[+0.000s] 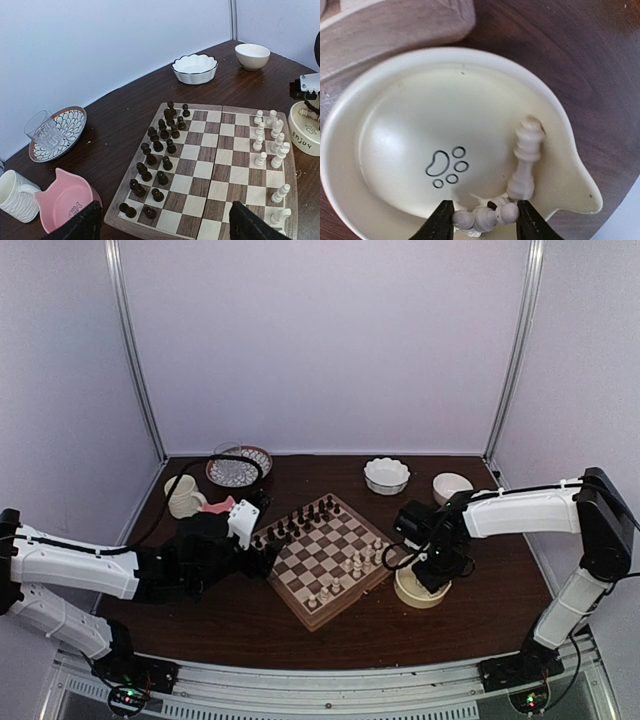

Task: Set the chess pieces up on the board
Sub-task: Adjust the chess pile in the storage box, then pick up the queen from the storage box.

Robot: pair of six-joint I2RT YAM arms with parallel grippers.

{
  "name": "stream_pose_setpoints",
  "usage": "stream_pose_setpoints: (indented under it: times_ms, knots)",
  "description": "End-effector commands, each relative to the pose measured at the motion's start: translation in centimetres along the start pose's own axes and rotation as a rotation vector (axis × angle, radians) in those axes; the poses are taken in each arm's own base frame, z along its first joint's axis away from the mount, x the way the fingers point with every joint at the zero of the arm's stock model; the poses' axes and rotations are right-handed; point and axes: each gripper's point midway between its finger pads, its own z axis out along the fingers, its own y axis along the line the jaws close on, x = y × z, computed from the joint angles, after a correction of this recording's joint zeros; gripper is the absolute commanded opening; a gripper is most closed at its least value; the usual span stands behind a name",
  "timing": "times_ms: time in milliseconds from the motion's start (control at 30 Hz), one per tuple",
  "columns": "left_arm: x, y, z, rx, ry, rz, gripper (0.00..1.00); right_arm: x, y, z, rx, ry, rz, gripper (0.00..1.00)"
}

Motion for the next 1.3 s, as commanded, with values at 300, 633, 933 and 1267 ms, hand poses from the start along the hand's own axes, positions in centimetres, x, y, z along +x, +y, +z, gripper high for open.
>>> stream_pose_setpoints:
  times_ms: [300, 633, 933, 1267]
  knots:
    - [-2.2, 0.4, -0.4, -0.002, -0.052, -0.019, 0.88, 0.3, -1.9, -0.7, 0.101, 0.007, 0.017, 0.41]
    - [-2.1, 0.3, -0.2, -0.002, -0.047, -0.016, 0.88, -2.3, -0.6, -1.9, 0.008, -0.132, 0.003, 0.36]
    - [-2.0, 0.4, -0.2, -0.012, -0.047, -0.011, 0.88, -4.2, -0.5, -2.7, -0.002, -0.261, -0.021, 0.38]
    - [-2.3, 0.1, -0.5, 0.015, -0.051, -0.026, 0.88, -4.5, -0.6, -0.1, 0.065, -0.194, -0.062, 0.38]
